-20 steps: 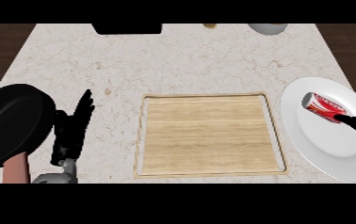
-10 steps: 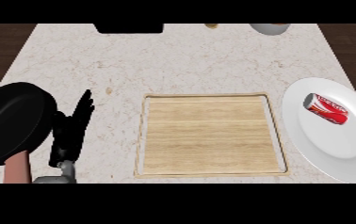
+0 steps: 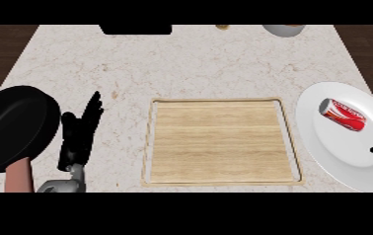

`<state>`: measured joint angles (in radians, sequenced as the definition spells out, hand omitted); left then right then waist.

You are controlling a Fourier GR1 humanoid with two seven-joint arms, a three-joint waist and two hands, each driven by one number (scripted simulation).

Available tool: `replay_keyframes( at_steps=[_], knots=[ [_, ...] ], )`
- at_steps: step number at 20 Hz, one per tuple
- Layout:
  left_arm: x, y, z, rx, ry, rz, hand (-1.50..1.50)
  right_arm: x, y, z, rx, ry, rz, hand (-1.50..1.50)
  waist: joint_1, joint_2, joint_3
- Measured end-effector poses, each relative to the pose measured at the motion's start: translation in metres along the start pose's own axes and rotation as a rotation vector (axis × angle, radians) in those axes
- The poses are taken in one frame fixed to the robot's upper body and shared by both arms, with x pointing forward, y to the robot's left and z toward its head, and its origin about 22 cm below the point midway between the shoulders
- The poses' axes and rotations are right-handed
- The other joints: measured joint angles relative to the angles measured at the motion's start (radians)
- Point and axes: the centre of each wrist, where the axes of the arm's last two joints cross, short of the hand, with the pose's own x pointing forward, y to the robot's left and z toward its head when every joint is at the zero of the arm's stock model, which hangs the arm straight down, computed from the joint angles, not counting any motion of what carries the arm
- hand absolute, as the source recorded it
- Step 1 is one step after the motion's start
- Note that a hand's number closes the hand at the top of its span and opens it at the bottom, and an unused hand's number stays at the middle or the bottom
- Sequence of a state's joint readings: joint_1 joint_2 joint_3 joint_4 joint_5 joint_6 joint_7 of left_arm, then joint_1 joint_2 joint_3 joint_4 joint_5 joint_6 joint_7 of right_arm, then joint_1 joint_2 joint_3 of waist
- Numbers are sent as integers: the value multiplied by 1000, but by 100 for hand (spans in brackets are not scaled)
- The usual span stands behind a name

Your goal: Pick the can from the tray and place it in the plate

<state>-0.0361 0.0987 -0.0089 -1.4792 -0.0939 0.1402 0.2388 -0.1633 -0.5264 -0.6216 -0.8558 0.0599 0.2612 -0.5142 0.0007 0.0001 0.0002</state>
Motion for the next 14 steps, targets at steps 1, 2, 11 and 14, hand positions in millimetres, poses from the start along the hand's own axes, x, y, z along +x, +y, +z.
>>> replay_keyframes(
  at_steps=[1, 2, 11, 14],
  knots=[
    [-1, 3, -2, -1, 2, -3, 0, -2, 1, -3, -9, 0, 6, -150, 1, 0, 0],
    [0, 2, -2, -3, 3, -4, 0, -5, 7, -4, -13, 8, 13, -150, 2, 0, 0],
    [3, -4, 0, 4, 0, -4, 0, -14, 3, 7, -48, 58, 96, -150, 1, 0, 0],
    [0, -1, 4, 4, -3, -1, 0, -20, 3, 8, -68, 69, 113, -150, 2, 0, 0]
  ],
)
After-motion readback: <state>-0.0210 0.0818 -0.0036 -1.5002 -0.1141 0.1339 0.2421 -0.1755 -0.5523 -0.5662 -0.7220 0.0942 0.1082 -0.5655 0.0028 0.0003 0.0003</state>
